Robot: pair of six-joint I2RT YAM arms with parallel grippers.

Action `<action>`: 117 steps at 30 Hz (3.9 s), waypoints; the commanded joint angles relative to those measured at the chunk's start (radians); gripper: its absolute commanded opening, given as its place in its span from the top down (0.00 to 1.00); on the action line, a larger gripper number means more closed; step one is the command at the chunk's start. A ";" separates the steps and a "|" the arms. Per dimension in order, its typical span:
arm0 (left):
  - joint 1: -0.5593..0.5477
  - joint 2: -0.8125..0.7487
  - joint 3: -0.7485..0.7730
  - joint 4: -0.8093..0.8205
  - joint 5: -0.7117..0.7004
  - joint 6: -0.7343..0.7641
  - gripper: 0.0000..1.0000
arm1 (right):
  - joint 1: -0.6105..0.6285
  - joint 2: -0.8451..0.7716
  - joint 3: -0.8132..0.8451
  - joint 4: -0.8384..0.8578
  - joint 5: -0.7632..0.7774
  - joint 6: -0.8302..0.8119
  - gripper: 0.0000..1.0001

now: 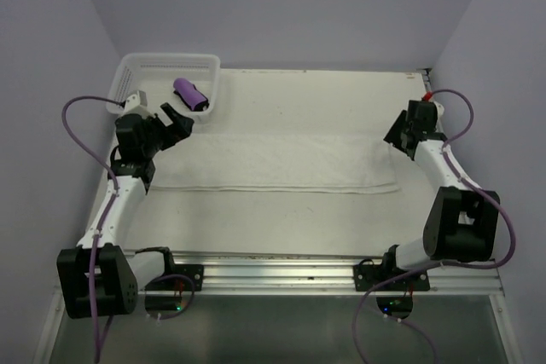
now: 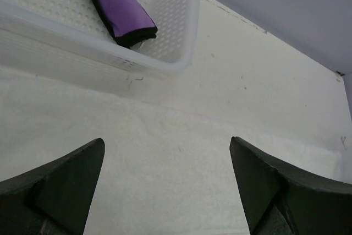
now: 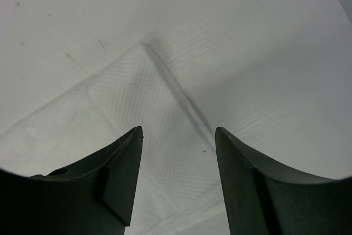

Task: Roll the towels
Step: Fold the towel

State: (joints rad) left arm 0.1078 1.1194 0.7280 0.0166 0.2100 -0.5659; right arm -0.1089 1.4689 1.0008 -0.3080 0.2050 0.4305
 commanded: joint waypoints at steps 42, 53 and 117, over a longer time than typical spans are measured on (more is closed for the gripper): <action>-0.197 0.010 0.079 -0.122 -0.026 0.187 0.00 | -0.127 0.077 -0.235 -0.118 -0.010 0.155 0.94; -0.214 0.033 0.077 -0.106 0.022 0.189 0.01 | -0.417 -0.111 -0.214 -0.247 0.040 0.212 1.00; -0.237 -0.135 0.039 -0.187 -0.198 0.166 0.00 | 0.624 0.066 0.593 -0.329 -0.352 -0.095 1.00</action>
State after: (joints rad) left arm -0.1249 1.0039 0.7704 -0.1577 0.0544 -0.4046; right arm 0.4683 1.4952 1.5257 -0.6388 -0.1631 0.3538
